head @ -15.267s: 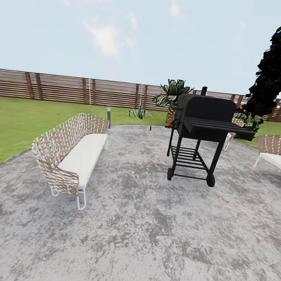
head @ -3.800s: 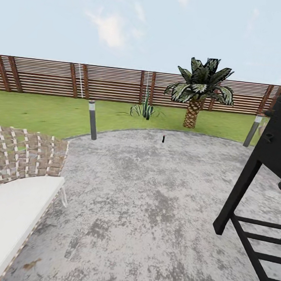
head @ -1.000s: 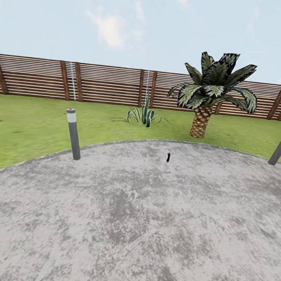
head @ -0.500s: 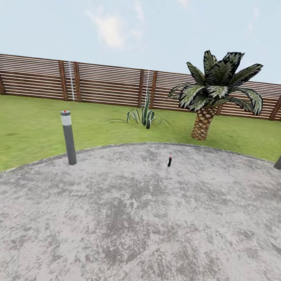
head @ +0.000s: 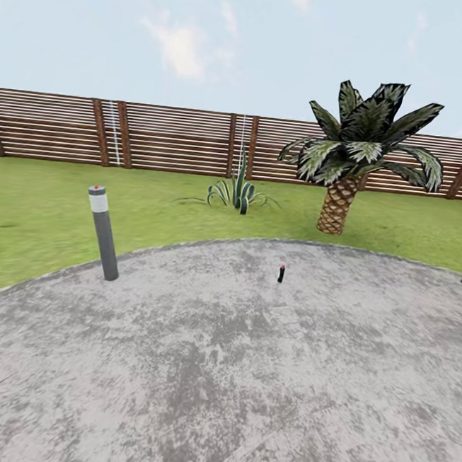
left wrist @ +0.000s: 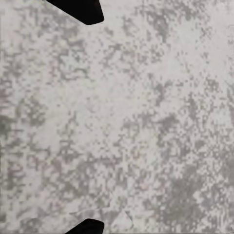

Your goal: Pick up the pesticide atomizer in the garden and spray insectifuge to fully cover both potted plants in the garden.

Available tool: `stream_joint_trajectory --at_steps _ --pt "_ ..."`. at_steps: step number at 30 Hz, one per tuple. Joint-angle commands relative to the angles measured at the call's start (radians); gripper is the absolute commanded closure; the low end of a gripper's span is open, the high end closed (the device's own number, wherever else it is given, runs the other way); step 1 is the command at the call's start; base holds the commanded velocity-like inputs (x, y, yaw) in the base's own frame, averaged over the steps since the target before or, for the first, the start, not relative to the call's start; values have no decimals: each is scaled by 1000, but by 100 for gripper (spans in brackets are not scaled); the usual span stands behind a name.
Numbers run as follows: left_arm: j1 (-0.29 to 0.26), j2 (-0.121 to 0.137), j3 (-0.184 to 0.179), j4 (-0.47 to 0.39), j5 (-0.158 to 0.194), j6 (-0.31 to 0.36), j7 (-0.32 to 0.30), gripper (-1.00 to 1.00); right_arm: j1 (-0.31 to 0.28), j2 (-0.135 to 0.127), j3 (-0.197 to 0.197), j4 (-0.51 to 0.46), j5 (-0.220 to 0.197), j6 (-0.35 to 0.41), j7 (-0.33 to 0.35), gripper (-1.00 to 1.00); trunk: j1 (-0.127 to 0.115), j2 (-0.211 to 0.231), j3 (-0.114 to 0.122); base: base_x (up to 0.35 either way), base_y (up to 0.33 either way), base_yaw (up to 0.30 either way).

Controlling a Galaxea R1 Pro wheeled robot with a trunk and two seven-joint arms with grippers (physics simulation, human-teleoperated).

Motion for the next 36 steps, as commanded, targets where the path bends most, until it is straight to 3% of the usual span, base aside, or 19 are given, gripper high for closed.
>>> stream_joint_trajectory --at_steps 1,36 --pt "-1 0 1 1 0 -3 1 -100 0 0 -1 1 1 -3 0 -100 0 0 -1 338 0 0" --pt "-1 0 1 1 0 -3 1 -100 0 1 -1 1 1 -3 0 -100 0 0 -1 338 0 0"
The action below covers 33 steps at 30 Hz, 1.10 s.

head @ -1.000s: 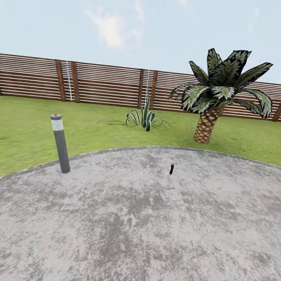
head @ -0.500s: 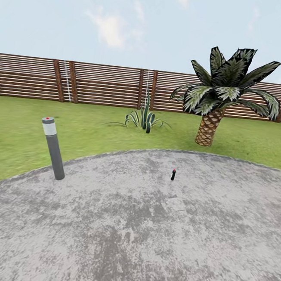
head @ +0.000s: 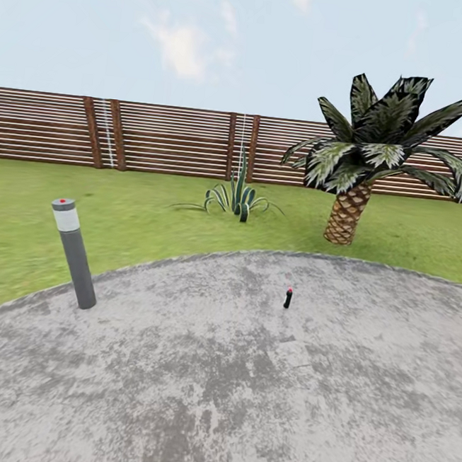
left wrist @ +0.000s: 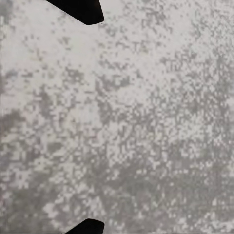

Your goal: Pick up the pesticide atomizer in the garden and spray insectifuge to fully cover both potted plants in the garden.

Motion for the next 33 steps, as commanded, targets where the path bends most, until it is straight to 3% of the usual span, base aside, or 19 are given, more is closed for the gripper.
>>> stream_joint_trajectory --at_steps 1,33 --pt "-1 0 1 1 0 -3 1 -100 0 0 -1 1 1 -3 0 -100 0 0 -1 338 0 0" --pt "-1 0 1 1 0 -3 1 -100 0 0 -1 1 1 -3 0 -100 0 0 -1 338 0 0"
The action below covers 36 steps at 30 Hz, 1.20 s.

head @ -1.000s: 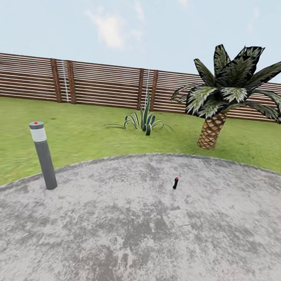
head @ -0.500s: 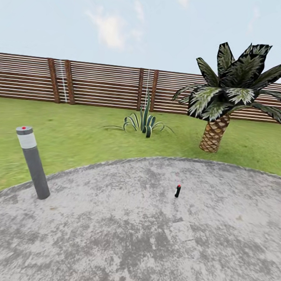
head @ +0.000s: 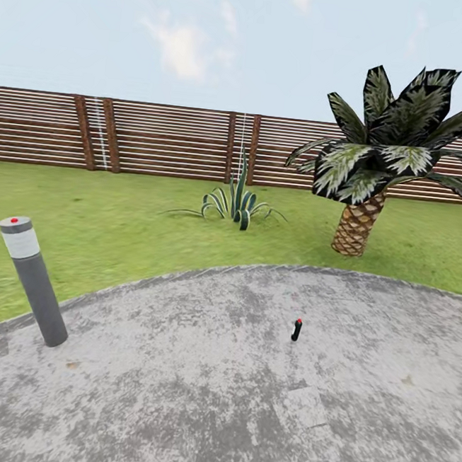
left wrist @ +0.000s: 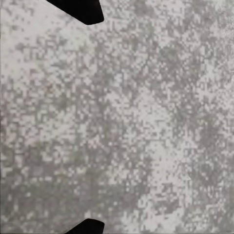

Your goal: Pick up the pesticide atomizer in the garden and spray insectifuge to fully cover both potted plants in the garden.

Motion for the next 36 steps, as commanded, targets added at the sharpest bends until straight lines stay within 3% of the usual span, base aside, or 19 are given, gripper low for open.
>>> stream_joint_trajectory --at_steps 1,36 --pt "-1 0 1 1 0 -3 1 -100 0 0 -1 1 1 -3 0 -100 0 0 -1 338 0 0" --pt "-1 0 1 1 0 -3 1 -100 0 1 -1 1 1 -2 0 -100 0 0 -1 338 3 0"
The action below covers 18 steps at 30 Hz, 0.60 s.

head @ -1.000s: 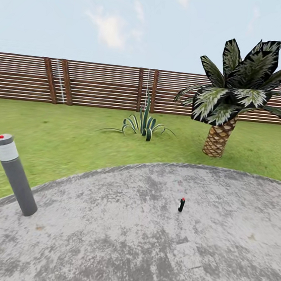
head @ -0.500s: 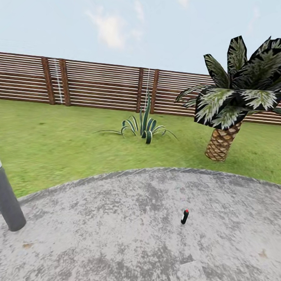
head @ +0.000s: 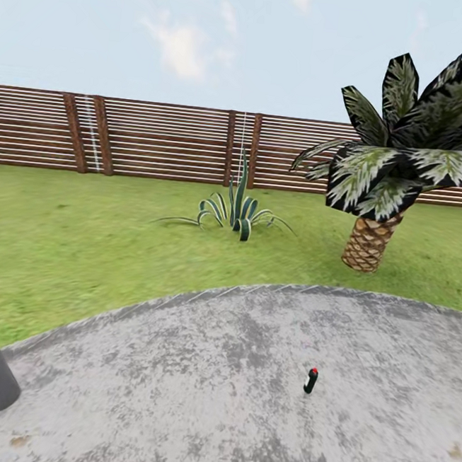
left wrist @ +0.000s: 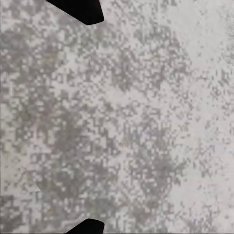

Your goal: Pick up the pesticide atomizer in the garden and spray insectifuge to fully cover both potted plants in the garden.

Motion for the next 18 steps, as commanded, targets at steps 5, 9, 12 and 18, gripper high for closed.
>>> stream_joint_trajectory --at_steps 5,9,12,18 --pt "-1 0 1 1 0 -3 1 -100 0 0 -1 1 1 -3 0 -100 0 0 -1 338 80 0" --pt "-1 0 1 1 0 -3 1 -100 0 0 -1 1 1 -3 0 -100 0 0 -1 338 109 0" --pt "-1 0 1 1 0 -3 1 -100 0 0 -1 1 1 -2 0 -100 0 0 -1 338 124 0" --pt "-1 0 1 1 0 -3 1 -100 0 0 -1 1 1 -3 0 -100 0 0 -1 337 130 0"
